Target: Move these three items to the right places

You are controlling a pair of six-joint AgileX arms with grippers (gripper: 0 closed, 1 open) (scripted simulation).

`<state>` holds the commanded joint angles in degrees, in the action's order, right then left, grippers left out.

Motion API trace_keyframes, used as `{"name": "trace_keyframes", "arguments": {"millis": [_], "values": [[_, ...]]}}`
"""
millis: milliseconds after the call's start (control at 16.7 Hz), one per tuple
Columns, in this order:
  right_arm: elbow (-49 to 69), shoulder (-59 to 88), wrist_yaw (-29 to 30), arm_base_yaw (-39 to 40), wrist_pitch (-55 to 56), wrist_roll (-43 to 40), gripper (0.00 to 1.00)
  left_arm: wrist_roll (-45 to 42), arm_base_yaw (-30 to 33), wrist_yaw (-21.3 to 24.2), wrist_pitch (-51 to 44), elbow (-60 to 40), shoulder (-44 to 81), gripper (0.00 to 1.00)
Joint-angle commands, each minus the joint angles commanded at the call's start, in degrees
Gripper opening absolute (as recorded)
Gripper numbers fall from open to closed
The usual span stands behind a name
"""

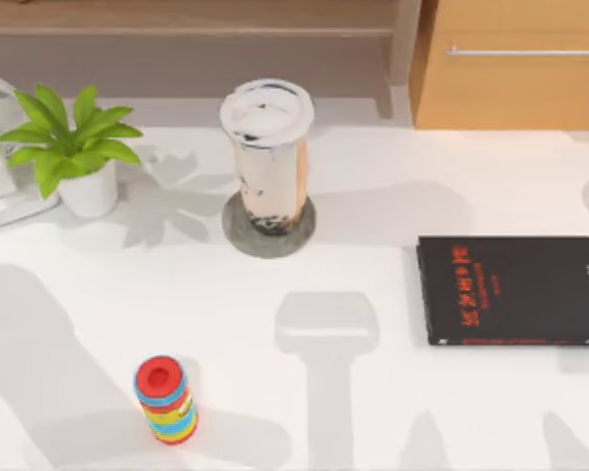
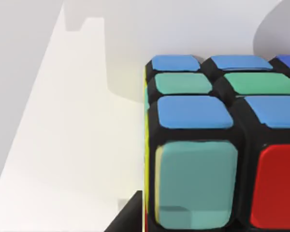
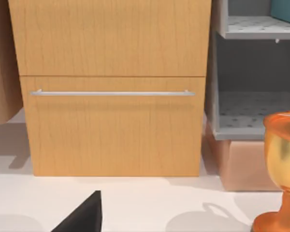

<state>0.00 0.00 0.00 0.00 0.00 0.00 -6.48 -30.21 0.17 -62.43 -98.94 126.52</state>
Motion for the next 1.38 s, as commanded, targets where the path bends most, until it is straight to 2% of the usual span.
{"name": "trace_keyframes", "arguments": {"millis": [420, 840, 1140, 1380], "values": [[0.0, 0.0, 0.0, 0.0, 0.0, 0.0, 1.00, 0.0, 0.2, 0.0, -0.2, -0.2, -0.2, 0.00], [0.0, 0.0, 0.0, 0.0, 0.0, 0.0, 1.00, 0.0, 0.2, 0.0, -6.1, -4.8, -1.4, 0.00], [0.0, 0.0, 0.0, 0.0, 0.0, 0.0, 1.00, -0.1, 0.3, 0.2, -5.7, -4.7, -1.7, 0.00], [0.0, 0.0, 0.0, 0.0, 0.0, 0.0, 1.00, -0.2, 1.5, 2.0, -2.3, -5.4, -8.1, 0.00]]}}
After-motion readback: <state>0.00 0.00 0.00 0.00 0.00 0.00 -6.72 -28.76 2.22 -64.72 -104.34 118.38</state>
